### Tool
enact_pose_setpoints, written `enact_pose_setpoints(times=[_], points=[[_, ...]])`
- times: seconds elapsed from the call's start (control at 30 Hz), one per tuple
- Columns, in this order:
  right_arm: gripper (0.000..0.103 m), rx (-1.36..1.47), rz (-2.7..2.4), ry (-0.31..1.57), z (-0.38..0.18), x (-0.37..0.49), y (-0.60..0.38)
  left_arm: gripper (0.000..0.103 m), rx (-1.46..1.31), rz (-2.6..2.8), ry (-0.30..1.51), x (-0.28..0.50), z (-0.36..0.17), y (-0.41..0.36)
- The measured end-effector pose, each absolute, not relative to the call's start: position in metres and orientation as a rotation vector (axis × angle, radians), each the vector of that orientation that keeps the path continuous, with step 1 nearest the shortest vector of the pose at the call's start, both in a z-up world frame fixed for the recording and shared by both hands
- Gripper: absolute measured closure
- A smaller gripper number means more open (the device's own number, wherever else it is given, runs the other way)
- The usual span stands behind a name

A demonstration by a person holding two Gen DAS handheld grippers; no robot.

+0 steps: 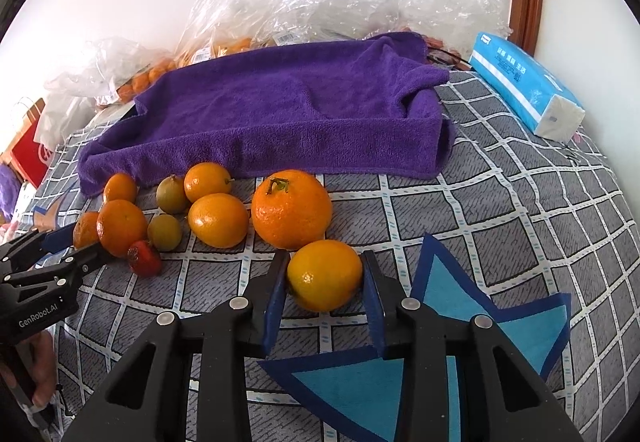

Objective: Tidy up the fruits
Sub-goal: 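Grasp the large orange with the left gripper while the right gripper grasps a yellow orange, then lift and carry both held oranges over the purple towel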

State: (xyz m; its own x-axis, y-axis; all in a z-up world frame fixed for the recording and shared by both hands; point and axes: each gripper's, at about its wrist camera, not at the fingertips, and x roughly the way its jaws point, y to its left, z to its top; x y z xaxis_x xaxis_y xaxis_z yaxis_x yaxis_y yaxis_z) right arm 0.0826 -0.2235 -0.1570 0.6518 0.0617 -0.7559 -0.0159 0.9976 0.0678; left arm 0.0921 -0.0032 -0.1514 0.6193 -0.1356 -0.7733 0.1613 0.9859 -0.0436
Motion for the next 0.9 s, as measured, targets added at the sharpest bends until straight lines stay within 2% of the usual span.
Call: enact_pose_setpoints(times=[0.13,0.27,0.3,0.4,0.57,0.9], points=[[0.068,0.047,0.044,0.866,-0.157,0.082,-0.222,0.044,0.009,-0.197,0.889,0.093,-0.152,-0.001],[0.068,0.041,0.041,0.864,-0.157,0.082,-0.221,0.044,0.006,-0.198,0.887,0.092,-0.152,-0.001],[0.068,0.04,0.038,0.863,-0.157,0.082,-0.221,0.045,0.003,-0.199,0.886,0.092,-0.151,-0.001],[0.068,0.038,0.038,0.853,-0.156,0.081,-0.221,0.063,-0.03,-0.193,0.876,0.09,-0.15,0.004],[0.068,0.039,0.044,0.828,-0.154,0.077,-0.22,0.063,-0.146,-0.242,0.86,0.085,-0.149,0.02],[0.068,0.053,0.026,0.812,-0.15,0.073,-0.223,0.063,-0.154,-0.216,0.876,0.082,-0.141,0.026]])
